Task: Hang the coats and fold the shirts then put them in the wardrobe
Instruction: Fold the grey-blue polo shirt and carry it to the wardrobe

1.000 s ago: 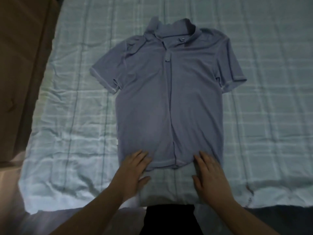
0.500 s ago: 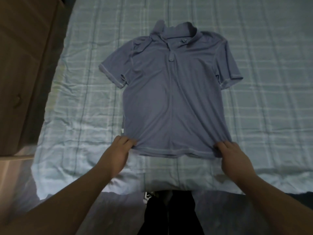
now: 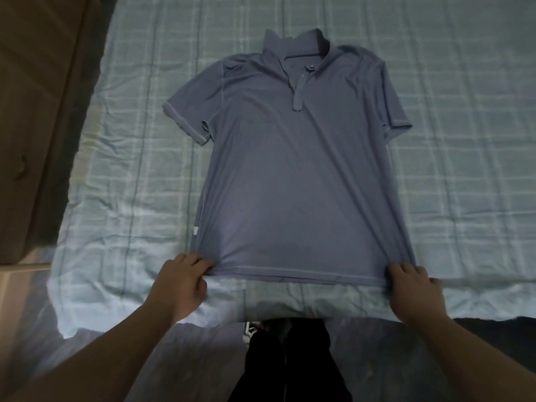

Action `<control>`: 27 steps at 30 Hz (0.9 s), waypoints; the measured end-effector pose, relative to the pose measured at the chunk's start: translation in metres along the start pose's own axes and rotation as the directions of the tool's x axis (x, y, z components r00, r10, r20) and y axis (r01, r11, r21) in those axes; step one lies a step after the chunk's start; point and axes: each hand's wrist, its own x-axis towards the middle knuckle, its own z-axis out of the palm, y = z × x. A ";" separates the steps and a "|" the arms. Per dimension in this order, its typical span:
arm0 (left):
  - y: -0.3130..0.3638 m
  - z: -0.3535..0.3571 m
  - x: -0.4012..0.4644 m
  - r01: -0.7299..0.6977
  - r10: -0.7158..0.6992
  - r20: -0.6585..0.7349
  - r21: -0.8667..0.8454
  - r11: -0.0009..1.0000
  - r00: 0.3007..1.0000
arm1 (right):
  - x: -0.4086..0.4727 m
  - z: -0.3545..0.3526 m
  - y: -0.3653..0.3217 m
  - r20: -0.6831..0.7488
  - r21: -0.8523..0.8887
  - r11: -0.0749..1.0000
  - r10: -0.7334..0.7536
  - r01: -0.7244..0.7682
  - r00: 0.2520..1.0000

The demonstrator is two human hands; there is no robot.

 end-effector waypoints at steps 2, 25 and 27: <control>0.005 -0.011 0.001 0.025 -0.025 0.021 0.007 1.000 0.999 | -0.005 -0.009 0.000 0.034 0.048 0.999 0.004 -0.006 0.999; 0.192 -0.045 0.346 -0.170 0.149 -0.178 -0.107 0.980 0.973 | 0.242 -0.156 0.063 -0.289 0.725 0.673 0.108 0.144 0.951; 0.210 -0.032 0.384 -0.169 0.151 -0.173 -0.099 0.981 0.973 | 0.281 -0.162 0.066 -0.280 0.803 0.580 0.159 0.140 0.947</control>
